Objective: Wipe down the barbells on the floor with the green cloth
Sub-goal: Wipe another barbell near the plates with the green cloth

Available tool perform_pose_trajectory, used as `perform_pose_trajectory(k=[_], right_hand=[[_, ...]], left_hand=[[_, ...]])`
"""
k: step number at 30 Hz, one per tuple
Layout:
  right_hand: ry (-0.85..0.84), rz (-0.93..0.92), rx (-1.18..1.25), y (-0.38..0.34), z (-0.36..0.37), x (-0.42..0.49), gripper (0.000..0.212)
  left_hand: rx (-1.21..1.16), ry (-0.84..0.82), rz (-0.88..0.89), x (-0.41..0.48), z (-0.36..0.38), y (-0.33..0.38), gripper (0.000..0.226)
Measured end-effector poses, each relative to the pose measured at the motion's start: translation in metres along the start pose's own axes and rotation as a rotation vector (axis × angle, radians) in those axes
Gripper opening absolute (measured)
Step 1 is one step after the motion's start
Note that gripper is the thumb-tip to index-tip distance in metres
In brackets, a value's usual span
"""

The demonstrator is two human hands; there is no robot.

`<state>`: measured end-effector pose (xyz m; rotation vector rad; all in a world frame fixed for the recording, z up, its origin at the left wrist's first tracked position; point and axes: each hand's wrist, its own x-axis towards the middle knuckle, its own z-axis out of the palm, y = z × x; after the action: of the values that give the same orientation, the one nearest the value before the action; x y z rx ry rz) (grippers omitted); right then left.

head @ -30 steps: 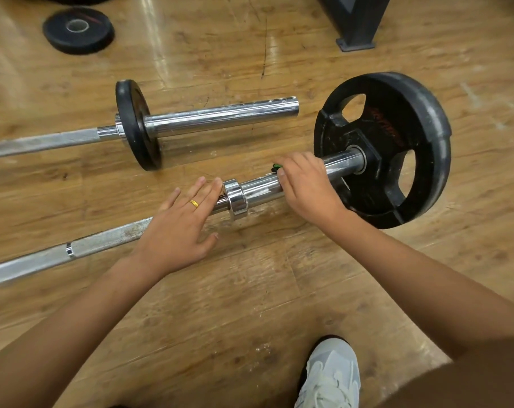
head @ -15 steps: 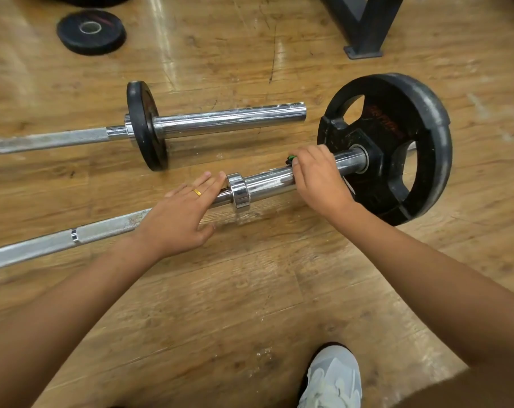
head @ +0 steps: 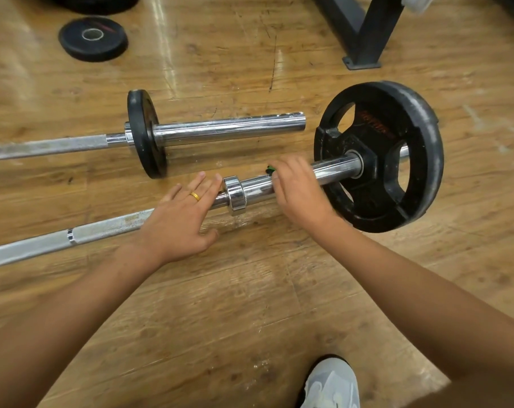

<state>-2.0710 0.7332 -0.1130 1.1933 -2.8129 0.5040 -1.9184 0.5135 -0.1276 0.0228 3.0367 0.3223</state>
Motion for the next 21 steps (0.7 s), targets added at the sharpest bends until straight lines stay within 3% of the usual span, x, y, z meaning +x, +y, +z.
perform_pose_trajectory(k=[3,7,12,18,21], right_hand=[[-0.001,0.006,0.004,0.007,-0.005,0.002,0.040],[0.132,0.135,0.035,0.012,-0.009,-0.005,0.034],[0.067,0.016,0.042,0.009,-0.006,-0.021,0.038],[0.192,0.081,0.070,0.017,-0.007,-0.042,0.030],[0.188,0.017,0.059,0.014,-0.003,-0.058,0.029]], left_hand=[[0.009,-0.010,0.003,-0.002,0.001,0.003,0.104],[0.017,-0.003,0.013,-0.007,0.002,0.005,0.103],[0.039,-0.002,0.021,-0.016,0.006,0.015,0.102],[0.069,0.011,0.047,-0.034,0.010,0.028,0.104],[0.097,0.026,0.062,-0.045,0.013,0.037,0.102]])
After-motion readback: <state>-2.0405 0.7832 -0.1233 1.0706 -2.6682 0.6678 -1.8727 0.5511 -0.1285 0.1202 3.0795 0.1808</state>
